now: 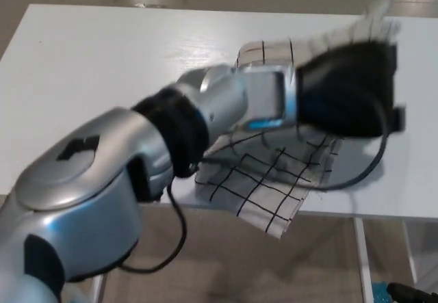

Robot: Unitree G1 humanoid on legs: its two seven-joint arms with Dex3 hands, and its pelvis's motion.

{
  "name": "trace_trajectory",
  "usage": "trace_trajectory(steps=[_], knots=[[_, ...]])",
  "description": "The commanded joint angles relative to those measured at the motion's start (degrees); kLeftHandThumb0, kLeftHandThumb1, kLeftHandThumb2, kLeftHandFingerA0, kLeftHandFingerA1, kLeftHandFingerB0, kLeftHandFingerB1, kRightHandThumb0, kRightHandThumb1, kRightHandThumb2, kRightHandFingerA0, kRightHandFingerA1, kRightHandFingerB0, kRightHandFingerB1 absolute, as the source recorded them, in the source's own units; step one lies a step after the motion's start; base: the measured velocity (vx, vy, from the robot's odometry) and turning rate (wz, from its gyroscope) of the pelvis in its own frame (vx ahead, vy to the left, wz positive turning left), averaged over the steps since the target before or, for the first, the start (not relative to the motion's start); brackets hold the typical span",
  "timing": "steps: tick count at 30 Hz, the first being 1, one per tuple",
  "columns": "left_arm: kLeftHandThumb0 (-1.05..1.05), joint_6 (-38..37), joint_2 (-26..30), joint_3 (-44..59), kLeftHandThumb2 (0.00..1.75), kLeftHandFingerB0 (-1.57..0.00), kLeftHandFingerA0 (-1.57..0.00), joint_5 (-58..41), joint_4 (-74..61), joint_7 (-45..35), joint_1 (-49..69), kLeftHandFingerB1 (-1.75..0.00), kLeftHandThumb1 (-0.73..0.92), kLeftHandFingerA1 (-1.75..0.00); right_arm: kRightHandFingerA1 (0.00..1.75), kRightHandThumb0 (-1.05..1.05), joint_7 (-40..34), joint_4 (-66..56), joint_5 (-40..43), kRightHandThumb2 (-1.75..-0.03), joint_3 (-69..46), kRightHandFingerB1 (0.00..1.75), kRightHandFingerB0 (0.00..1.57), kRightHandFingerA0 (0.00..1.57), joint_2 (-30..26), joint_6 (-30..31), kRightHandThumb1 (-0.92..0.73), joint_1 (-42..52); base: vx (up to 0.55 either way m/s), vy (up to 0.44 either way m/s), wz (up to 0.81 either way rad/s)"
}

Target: Use the left hand to fold a white towel with checkered patterns in half.

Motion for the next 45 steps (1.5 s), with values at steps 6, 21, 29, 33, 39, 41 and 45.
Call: trace_trajectory(steps=[6, 21, 29, 33, 39, 41, 45], knots=[[-0.3, -8.77, 4.98, 1.35, 0.56, -0.79, -0.89, -2.51, -1.0, -8.88, 7.75, -1.65, 0.54, -1.75, 0.58, -0.29, 0.27, -0.9, 0.05, -0.55, -0.12, 0.55, 0.67, 0.52, -0.94, -0.02, -0.56, 0.19, 0.0, 0.0, 0.0], [-0.99, 12.0, 5.83, 15.86, 0.77, 0.0, 0.0, -19.65, -7.29, -64.56, 15.79, -0.08, 0.42, 0.0, 0.57, -0.27, -0.24, -0.87, 0.08, -0.56, -0.22, 0.55, 0.65, 0.49, -1.11, 1.57, -0.57, -0.44, 0.0, 0.0, 0.0], [-0.99, 18.45, 3.95, 26.79, 0.78, 0.0, 0.0, -36.38, -11.53, -78.96, 15.33, -0.04, 0.45, 0.0, 0.56, -0.27, 0.33, -0.61, -0.17, -0.56, 0.17, 0.55, 0.66, 0.48, -1.26, 0.83, -0.56, -0.2, 0.0, 0.0, 0.0], [-1.0, 23.34, 3.32, 34.25, 0.78, 0.0, 0.0, -46.59, -15.68, -82.38, 11.79, -0.05, 0.47, 0.0, 0.57, -0.27, 0.04, -1.08, -0.36, -0.55, 0.19, 0.55, 0.66, 0.49, -1.22, 1.19, -0.56, -0.15, 0.0, 0.0, 0.0], [-1.04, 26.15, 4.86, 46.16, 0.61, 0.0, 0.0, -59.0, -21.58, -82.8, 3.9, -0.14, 0.66, 0.0, 0.58, -0.29, 0.23, -0.31, 0.3, -0.55, -0.11, 0.55, 0.66, 0.5, -1.13, 1.29, -0.55, -1.19, 0.0, 0.0, 0.0], [-1.03, 24.91, 6.96, 50.85, 0.61, 0.0, 0.0, -64.03, -23.4, -81.02, 1.05, -0.15, 0.66, 0.0, 0.58, -0.28, 0.81, 0.47, 0.85, -0.55, -0.44, 0.55, 0.65, 0.5, -1.32, 0.77, -0.55, -1.48, 0.0, 0.0, 0.0], [-0.96, 21.84, 11.5, 57.83, 0.77, 0.0, 0.0, -69.99, -27.77, -78.17, -0.68, -0.11, 0.52, 0.0, 0.57, -0.31, 1.47, 0.84, 1.57, -0.55, -1.05, 0.53, 0.61, 0.49, -1.57, 0.12, -0.54, -1.12, 0.0, 0.0, 0.0]])
